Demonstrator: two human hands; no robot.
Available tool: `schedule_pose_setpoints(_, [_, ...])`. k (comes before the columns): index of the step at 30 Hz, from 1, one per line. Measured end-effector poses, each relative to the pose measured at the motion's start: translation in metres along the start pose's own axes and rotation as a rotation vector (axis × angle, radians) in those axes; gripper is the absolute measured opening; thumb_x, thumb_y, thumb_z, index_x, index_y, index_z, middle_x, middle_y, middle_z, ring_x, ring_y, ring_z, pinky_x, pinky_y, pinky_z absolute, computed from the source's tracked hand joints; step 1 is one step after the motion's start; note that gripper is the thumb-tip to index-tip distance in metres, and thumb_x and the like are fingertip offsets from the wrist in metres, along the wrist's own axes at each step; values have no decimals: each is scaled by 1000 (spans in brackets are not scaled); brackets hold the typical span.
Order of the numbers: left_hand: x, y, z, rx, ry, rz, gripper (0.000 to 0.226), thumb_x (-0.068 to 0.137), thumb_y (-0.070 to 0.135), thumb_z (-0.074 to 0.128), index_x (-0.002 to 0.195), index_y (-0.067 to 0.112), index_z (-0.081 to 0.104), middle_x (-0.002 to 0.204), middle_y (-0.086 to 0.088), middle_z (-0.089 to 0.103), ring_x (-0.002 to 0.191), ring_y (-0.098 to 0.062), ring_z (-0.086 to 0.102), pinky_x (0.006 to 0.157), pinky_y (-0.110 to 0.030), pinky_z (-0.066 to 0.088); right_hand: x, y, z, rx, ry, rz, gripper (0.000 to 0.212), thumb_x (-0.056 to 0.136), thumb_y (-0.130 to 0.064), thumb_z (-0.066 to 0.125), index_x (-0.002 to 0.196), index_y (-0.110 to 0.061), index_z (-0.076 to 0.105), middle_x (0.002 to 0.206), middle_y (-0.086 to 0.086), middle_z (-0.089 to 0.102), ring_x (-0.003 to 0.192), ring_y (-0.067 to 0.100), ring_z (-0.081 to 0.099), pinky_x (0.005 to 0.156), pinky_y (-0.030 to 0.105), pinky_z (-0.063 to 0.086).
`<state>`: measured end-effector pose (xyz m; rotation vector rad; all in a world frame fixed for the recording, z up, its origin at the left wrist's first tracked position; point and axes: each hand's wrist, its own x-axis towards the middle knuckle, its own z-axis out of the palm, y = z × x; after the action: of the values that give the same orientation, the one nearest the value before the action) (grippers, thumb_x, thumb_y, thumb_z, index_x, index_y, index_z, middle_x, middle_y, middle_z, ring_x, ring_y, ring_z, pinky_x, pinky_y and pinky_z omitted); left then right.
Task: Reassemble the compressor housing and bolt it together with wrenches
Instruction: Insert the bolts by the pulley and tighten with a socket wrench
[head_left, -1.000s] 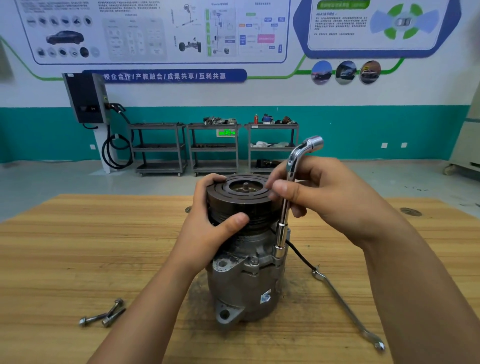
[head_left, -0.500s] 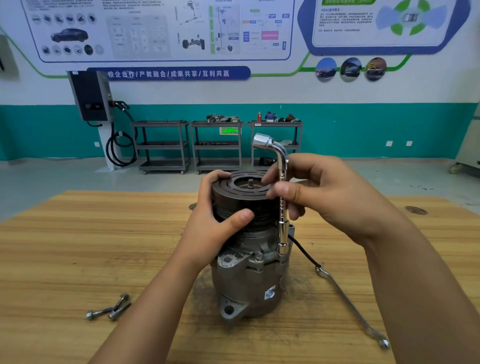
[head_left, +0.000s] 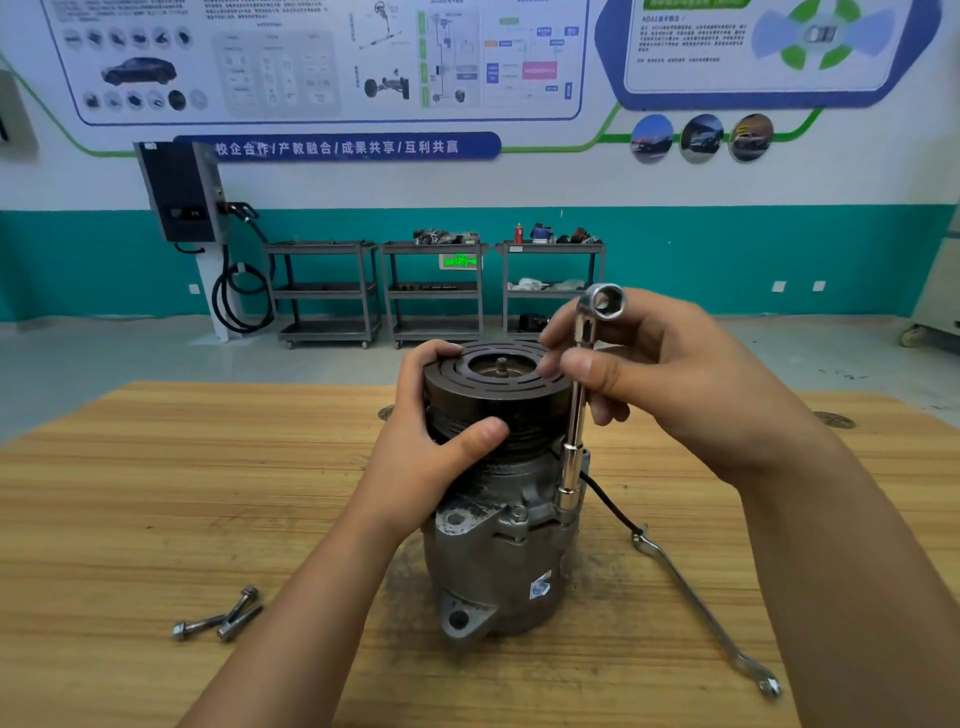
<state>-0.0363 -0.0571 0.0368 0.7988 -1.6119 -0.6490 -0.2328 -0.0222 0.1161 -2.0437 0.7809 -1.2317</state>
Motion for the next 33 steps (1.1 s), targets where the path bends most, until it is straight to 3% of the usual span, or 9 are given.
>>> schedule_pose_setpoints(3, [0, 0, 0, -3, 2, 0, 65, 59, 54, 70, 115, 40, 40, 105, 34, 59, 101, 4, 60, 81, -14, 47, -1, -1, -5, 37, -60, -15, 13, 84, -14, 53, 91, -19, 62, 83, 0, 72, 53, 8, 57, 51, 17, 43])
schedule_pose_setpoints(6, [0, 1, 0, -5, 1, 2, 65, 59, 53, 70, 115, 39, 40, 106, 33, 60, 101, 3, 60, 81, -13, 47, -1, -1, -5, 29, -5, -11, 9, 81, -15, 67, 86, -16, 61, 75, 4, 71, 50, 9, 57, 48, 17, 43])
schedule_pose_setpoints(9, [0, 0, 0, -6, 1, 2, 66, 59, 52, 70, 116, 38, 39, 106, 31, 60, 102, 2, 61, 82, -15, 48, 1, -1, 1, -10, 116, -4, 37, 62, -31, 71, 90, -9, 62, 67, 2, 62, 47, 5, 54, 44, 16, 42])
schedule_pose_setpoints(11, [0, 0, 0, -4, 0, 2, 66, 59, 52, 70, 116, 39, 40, 106, 32, 60, 103, 1, 61, 83, -16, 48, 2, 0, 2, -17, 126, 8, 43, 63, -35, 70, 96, -8, 63, 73, 3, 63, 48, 4, 54, 45, 16, 41])
schedule_pose_setpoints(15, [0, 0, 0, -4, 4, -2, 64, 59, 53, 70, 115, 40, 40, 107, 31, 60, 102, 2, 61, 81, -14, 47, 0, 0, -3, 65, 6, 25, 14, 83, -25, 60, 95, -17, 64, 84, 0, 73, 49, 8, 54, 47, 17, 41])
schedule_pose_setpoints(23, [0, 0, 0, 4, 0, 3, 63, 59, 53, 69, 114, 41, 40, 106, 33, 59, 102, 3, 60, 82, -15, 47, 0, 1, -1, 139, 93, 10, 23, 61, -26, 72, 79, -16, 61, 64, 1, 65, 43, 7, 50, 43, 17, 40])
schedule_pose_setpoints(25, [0, 1, 0, 5, 1, 6, 63, 60, 52, 69, 114, 40, 40, 106, 33, 59, 102, 3, 60, 82, -14, 47, 0, 2, 0, 165, 58, 17, 24, 67, -21, 78, 84, -16, 61, 65, -5, 65, 44, 8, 51, 43, 18, 39])
schedule_pose_setpoints(29, [0, 1, 0, 10, 2, 7, 63, 60, 53, 68, 114, 40, 40, 105, 35, 58, 99, 5, 60, 79, -13, 47, -1, 3, -5, 199, -77, 20, 13, 81, -16, 58, 92, -16, 64, 85, 4, 73, 49, 9, 52, 50, 18, 43])
schedule_pose_setpoints(33, [0, 2, 1, 12, 2, 5, 63, 60, 52, 69, 114, 39, 39, 106, 34, 59, 101, 4, 60, 80, -12, 46, -1, 1, -5, 125, -46, -33, 12, 86, -2, 58, 84, -13, 61, 76, 6, 73, 43, 8, 52, 47, 18, 44])
